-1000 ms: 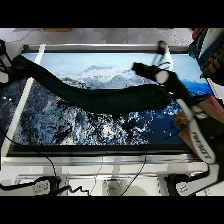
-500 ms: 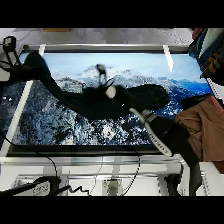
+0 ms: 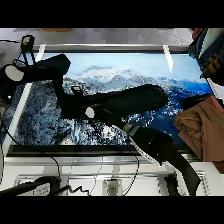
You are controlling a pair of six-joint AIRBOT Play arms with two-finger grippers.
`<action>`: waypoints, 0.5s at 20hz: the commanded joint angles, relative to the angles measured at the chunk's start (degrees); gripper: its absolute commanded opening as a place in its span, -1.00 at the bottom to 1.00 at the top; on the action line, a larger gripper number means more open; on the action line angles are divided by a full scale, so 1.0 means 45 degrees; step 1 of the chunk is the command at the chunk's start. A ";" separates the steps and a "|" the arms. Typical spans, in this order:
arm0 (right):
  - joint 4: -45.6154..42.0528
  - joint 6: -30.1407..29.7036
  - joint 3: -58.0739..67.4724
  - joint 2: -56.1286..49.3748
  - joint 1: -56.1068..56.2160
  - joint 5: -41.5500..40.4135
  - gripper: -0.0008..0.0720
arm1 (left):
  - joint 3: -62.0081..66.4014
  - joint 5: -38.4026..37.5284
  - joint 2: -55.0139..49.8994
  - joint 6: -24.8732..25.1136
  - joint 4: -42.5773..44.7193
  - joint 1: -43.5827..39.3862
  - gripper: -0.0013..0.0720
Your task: Fold the clothes and pants, and hang the long-sleeved shirts on hangers.
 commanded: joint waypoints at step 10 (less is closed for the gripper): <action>-0.2118 -0.1783 0.0015 0.3949 -0.7485 0.9088 -0.90 | -0.0063 -0.2045 -0.2977 -0.0092 -0.1622 -0.4507 -0.89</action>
